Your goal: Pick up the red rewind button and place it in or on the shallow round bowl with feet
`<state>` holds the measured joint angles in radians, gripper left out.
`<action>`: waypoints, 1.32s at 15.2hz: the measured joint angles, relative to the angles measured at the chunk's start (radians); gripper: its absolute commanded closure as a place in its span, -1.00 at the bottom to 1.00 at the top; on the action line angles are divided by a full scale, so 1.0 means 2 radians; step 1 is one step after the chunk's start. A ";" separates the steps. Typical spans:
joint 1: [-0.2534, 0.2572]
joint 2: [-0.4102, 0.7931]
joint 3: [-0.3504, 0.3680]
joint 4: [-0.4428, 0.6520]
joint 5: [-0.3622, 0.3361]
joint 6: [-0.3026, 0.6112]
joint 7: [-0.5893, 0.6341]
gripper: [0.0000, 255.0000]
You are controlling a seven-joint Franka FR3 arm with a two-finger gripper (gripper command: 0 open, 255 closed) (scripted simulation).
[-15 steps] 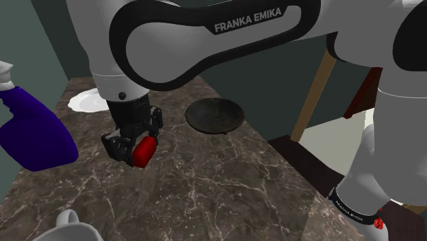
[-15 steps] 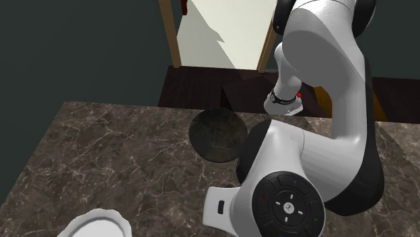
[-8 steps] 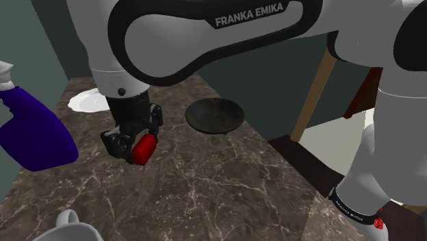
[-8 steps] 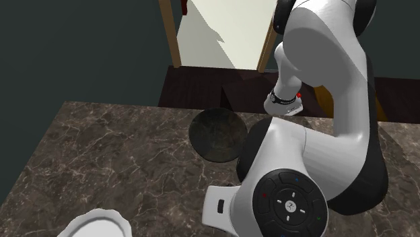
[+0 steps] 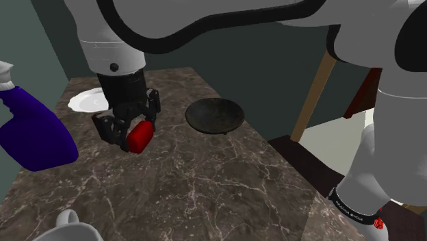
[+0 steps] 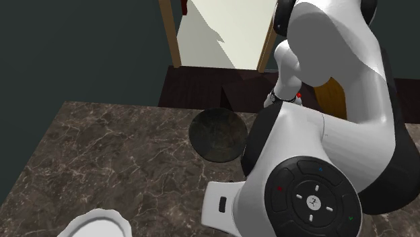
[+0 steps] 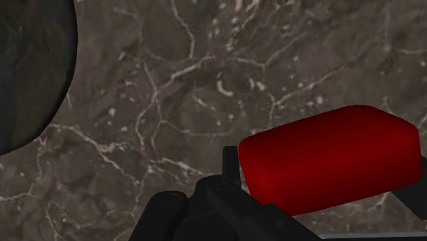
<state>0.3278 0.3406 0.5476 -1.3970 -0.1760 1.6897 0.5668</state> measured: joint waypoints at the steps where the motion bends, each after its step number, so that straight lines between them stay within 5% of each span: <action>1: 0.002 0.002 0.000 0.009 -0.001 -0.007 0.000 1.00; 13: 0.024 0.028 0.001 0.128 -0.014 -0.102 0.001 1.00; 20: -0.062 -0.094 -0.012 -0.026 0.049 -0.054 -0.073 1.00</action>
<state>0.2040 0.1535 0.5243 -1.4483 -0.0771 1.5816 0.4210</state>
